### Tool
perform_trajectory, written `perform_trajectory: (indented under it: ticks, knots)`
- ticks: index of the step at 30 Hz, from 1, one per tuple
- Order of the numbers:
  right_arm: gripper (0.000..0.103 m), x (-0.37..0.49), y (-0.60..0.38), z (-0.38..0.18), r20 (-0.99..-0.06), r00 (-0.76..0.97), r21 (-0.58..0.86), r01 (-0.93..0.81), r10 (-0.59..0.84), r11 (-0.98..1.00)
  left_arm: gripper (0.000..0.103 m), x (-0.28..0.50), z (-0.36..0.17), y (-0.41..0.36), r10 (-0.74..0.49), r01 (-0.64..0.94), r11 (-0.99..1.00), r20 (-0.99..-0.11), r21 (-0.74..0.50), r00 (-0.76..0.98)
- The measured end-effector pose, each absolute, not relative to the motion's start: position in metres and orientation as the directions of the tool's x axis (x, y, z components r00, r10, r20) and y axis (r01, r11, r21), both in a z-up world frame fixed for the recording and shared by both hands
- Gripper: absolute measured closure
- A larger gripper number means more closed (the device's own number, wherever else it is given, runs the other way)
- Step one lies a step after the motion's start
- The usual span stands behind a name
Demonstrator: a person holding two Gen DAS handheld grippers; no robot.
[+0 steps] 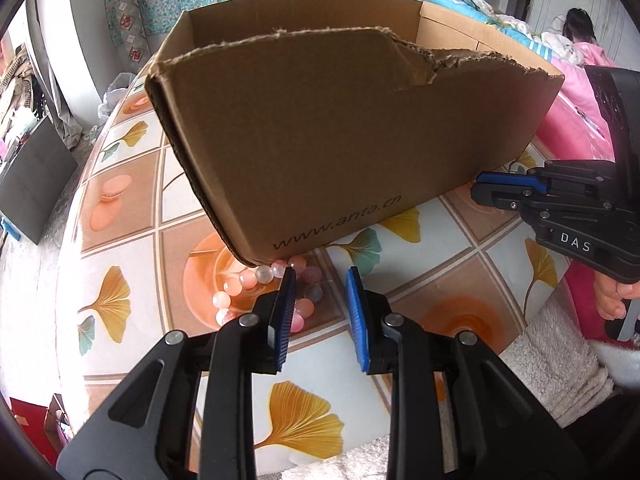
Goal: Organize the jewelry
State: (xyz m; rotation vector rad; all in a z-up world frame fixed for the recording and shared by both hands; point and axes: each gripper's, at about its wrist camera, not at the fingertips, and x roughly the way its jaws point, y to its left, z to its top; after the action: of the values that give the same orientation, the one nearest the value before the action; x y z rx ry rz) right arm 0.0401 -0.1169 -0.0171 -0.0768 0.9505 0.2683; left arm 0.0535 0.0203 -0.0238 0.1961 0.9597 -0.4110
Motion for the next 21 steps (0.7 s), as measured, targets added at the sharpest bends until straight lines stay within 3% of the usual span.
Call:
perform_trajectory:
  ticks: [6,12,21]
  knots:
    - [0.099,0.035,-0.117,-0.018,-0.811,0.549,0.074,-0.251,0.205,0.965,0.079,0.048,-0.024,0.022,-0.257,0.418,0.908,-0.82,-0.023,0.512]
    - [0.099,0.035,-0.129,-0.011,-0.8,0.555,0.117,-0.228,0.228,0.967,0.093,0.042,-0.027,0.029,-0.258,0.41,0.912,-0.809,-0.024,0.528]
    - [0.099,0.028,-0.161,0.007,-0.759,0.587,0.221,-0.175,0.282,0.959,0.095,0.04,-0.027,0.032,-0.297,0.414,0.908,-0.802,-0.068,0.518]
